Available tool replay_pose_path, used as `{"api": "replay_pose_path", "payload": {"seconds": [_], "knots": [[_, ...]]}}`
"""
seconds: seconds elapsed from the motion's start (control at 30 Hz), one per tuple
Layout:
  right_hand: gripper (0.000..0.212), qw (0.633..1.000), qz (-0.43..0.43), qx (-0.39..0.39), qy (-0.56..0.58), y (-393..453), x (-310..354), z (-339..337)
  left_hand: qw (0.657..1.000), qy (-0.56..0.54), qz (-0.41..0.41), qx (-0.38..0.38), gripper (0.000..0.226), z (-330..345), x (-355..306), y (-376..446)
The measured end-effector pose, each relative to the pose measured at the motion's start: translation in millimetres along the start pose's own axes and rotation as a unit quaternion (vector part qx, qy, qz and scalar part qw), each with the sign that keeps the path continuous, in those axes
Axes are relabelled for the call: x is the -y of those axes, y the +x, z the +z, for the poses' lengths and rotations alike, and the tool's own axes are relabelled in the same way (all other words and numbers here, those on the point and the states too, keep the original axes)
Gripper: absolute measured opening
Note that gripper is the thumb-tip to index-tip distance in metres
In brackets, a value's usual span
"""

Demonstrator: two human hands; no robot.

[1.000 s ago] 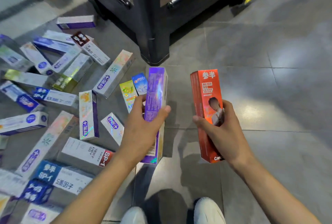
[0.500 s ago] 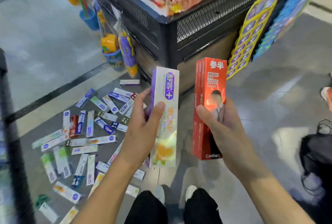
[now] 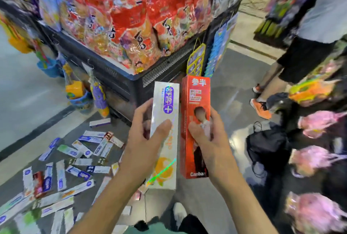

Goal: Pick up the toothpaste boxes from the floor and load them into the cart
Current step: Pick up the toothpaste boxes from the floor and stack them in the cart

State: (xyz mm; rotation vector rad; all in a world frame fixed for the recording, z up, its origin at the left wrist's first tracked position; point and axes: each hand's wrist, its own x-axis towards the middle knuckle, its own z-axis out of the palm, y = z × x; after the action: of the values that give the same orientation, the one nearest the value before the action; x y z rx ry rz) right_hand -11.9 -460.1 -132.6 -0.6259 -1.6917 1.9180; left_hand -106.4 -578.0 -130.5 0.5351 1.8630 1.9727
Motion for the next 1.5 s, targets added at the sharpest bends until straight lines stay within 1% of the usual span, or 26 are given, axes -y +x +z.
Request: {"api": "replay_pose_path", "payload": {"seconds": [0.1,0.2,0.3,0.37,0.47,0.53,0.63,0.73,0.83,0.93,1.03,1.1,1.17,1.2,1.27,1.3,1.33,1.37,1.43,1.5], "knots": [[0.038,0.996,0.004,-0.086,-0.03,-37.7,3.3,-15.9,0.996,-0.02,0.008,0.083,0.048,12.2,-4.4,-10.6],[0.041,0.981,0.027,-0.188,-0.03,-85.6,5.5,-37.6,0.982,-0.034,-0.004,0.186,0.048,37.6,-5.2,-30.4],[0.045,0.959,0.014,-0.278,-0.043,-138.9,4.7,-64.3,0.953,-0.055,-0.034,0.297,0.049,75.6,-2.3,-59.1],[0.046,0.935,0.006,-0.351,-0.044,-174.9,0.6,-86.9,0.928,-0.073,-0.064,0.361,0.051,107.0,3.2,-83.4],[0.049,0.894,-0.005,-0.447,-0.038,-231.8,-5.9,-123.8,0.886,-0.071,-0.093,0.448,0.054,159.8,10.0,-126.4],[0.05,0.862,-0.005,-0.507,-0.015,-270.1,-7.8,-147.4,0.862,-0.05,-0.087,0.497,0.053,197.2,17.0,-158.8],[0.043,0.808,-0.014,-0.589,0.024,-327.2,-11.3,-183.4,0.825,-0.027,-0.07,0.56,0.051,254.3,29.5,-211.9],[0.051,0.743,-0.009,-0.668,0.049,-385.5,-21.0,-216.5,0.763,-0.01,-0.053,0.645,0.051,306.1,39.3,-271.1],[0.046,0.684,-0.012,-0.727,0.057,-442.3,-29.5,-246.2,0.699,0.006,-0.043,0.714,0.056,347.2,45.4,-330.1],[0.047,0.617,-0.001,-0.785,0.055,-485.2,-36.7,-268.7,0.65,0.038,-0.08,0.755,0.052,380.9,59.8,-378.1],[0.059,0.553,-0.001,-0.83,0.071,-512.4,-45.1,-282.7,0.617,0.08,-0.077,0.779,0.044,409.7,77.6,-410.3],[0.056,0.522,-0.001,-0.849,0.082,-520.4,-53.5,-292.2,0.596,0.105,-0.074,0.792,0.041,427.5,90.6,-422.2],[0.052,0.497,0.004,-0.863,0.096,-522.6,-69.1,-301.3,0.568,0.129,-0.066,0.81,0.041,441.9,108.8,-429.2],[0.052,0.488,0.009,-0.867,0.102,-522.6,-77.7,-307.1,0.553,0.144,-0.056,0.819,0.045,450.6,116.3,-432.6],[0.049,0.479,0.016,-0.868,0.13,-518.1,-96.2,-323.7,0.51,0.18,-0.044,0.84,0.064,472.6,131.7,-438.7],[0.049,0.476,0.018,-0.867,0.146,-514.9,-109.5,-331.8,0.495,0.196,-0.044,0.846,0.074,482.9,147.6,-438.5],[0.051,0.47,0.024,-0.867,0.161,-510.6,-120.3,-340.1,0.487,0.215,-0.044,0.845,0.082,493.9,164.5,-438.2],[0.055,0.472,0.019,-0.865,0.167,-506.2,-129.9,-348.3,0.479,0.229,-0.04,0.847,0.085,502.7,178.7,-439.3],[0.058,0.469,0.012,-0.866,0.176,-499.8,-157.1,-366.9,0.479,0.264,-0.031,0.837,0.08,522.1,213.6,-441.5],[0.054,0.458,0.015,-0.869,0.188,-494.2,-187.8,-386.3,0.493,0.285,0.002,0.822,0.067,539.9,249.4,-443.3]]}}
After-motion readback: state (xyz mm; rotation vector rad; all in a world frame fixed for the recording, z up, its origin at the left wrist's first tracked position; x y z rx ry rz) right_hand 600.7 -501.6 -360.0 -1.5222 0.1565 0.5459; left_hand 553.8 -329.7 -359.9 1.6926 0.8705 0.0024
